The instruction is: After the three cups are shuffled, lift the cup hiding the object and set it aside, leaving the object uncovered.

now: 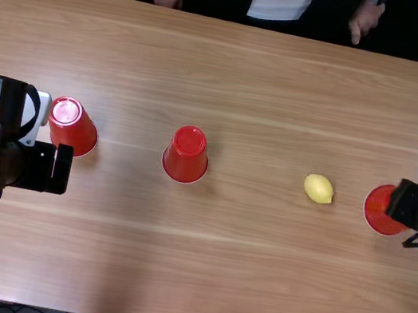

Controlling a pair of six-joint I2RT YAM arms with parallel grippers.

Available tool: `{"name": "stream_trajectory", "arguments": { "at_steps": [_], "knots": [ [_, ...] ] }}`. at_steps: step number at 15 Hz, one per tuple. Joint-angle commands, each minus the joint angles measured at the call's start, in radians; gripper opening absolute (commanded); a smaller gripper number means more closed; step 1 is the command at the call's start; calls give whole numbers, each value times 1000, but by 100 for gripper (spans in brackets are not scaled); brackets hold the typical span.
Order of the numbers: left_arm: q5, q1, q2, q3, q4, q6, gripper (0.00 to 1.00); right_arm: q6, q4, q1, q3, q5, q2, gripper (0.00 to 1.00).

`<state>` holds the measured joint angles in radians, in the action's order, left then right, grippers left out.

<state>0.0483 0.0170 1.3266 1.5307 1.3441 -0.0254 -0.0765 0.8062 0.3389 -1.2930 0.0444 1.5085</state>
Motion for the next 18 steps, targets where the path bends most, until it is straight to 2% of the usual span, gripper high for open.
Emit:
{"name": "stream_trajectory", "arguments": {
  "at_steps": [1, 3, 5, 6, 7, 8, 9, 10, 11, 12, 14, 18],
  "knots": [
    [7, -9, -12, 23, 3, 1, 100, -27, -3, 48, 32, 2, -10, 9],
    [7, -5, -30, 25, 5, 1, 100, -28, -10, 69, 66, 3, 12, 15],
    [7, -5, -30, 25, 7, 1, 100, -27, -80, 68, 106, 3, 50, 16],
    [7, -6, -32, 25, 7, 0, 100, -27, -120, 68, 124, 3, 52, 26],
    [7, -6, -33, 25, 7, 0, 100, -27, -157, 68, 143, 5, 53, 31],
    [7, -6, -40, 25, 9, 0, 100, -27, -179, 66, 158, 5, 53, 44],
    [7, -5, -56, 25, 9, 0, 100, -27, -189, 66, 166, 5, 55, 64],
    [7, -5, -64, 25, 9, 0, 100, -27, -189, 64, 167, 7, 55, 67],
    [7, -5, -67, 25, 9, 0, 100, -27, -189, 64, 172, 9, 55, 91],
    [7, -6, -67, 23, 9, 0, 100, -27, -190, 64, 172, 22, 55, 100],
    [7, -8, -79, 23, 14, 0, 100, -27, -190, 63, 170, 62, 53, 100],
    [7, -11, -110, 17, 27, 0, 100, -27, -190, 57, 161, 68, 41, 100]
  ]
}}
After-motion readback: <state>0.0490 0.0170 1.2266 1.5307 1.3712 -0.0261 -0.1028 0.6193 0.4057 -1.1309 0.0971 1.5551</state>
